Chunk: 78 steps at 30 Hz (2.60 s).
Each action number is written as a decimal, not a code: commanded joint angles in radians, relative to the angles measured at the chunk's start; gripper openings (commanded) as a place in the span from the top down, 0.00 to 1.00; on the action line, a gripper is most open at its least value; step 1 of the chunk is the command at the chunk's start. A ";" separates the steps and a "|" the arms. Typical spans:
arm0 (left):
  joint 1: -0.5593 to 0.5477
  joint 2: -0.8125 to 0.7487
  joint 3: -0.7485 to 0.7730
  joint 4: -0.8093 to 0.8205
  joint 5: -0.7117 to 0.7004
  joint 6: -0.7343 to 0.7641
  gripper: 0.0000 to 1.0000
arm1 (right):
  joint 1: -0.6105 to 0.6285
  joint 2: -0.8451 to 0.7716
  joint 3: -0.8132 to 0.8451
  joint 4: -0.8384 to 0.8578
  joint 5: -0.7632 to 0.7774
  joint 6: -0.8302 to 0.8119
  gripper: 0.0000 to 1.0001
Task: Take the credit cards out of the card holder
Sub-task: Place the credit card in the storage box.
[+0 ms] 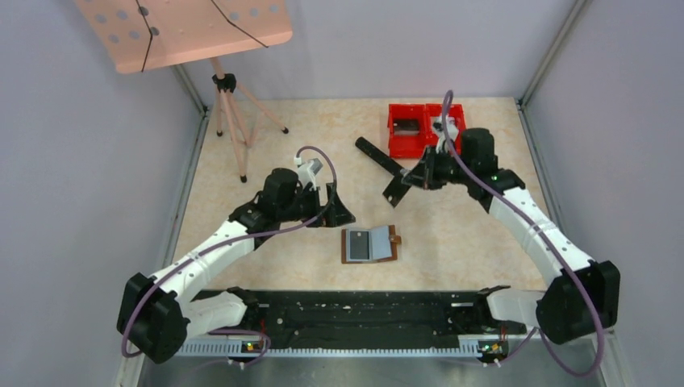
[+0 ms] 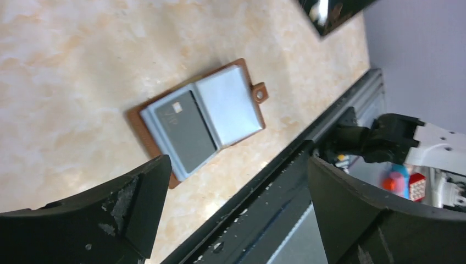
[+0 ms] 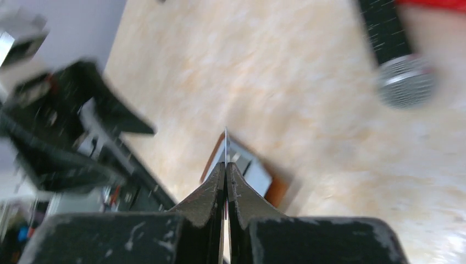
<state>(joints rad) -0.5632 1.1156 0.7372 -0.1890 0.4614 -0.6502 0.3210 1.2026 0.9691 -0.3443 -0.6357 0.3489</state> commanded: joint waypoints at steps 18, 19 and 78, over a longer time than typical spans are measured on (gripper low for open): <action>0.004 0.039 0.250 -0.510 -0.423 0.270 0.04 | -0.181 0.577 0.411 0.493 0.533 0.247 1.00; 0.005 0.046 0.272 -0.547 -0.431 0.287 0.04 | -0.181 0.606 0.422 0.516 0.529 0.263 1.00; 0.037 -0.049 0.231 -0.502 -0.468 0.339 0.01 | -0.149 1.098 0.962 0.369 0.625 0.350 0.69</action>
<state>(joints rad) -0.5343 1.0866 0.9707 -0.7265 -0.0154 -0.3191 0.1642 2.3268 1.8351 0.0933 -0.0650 0.7277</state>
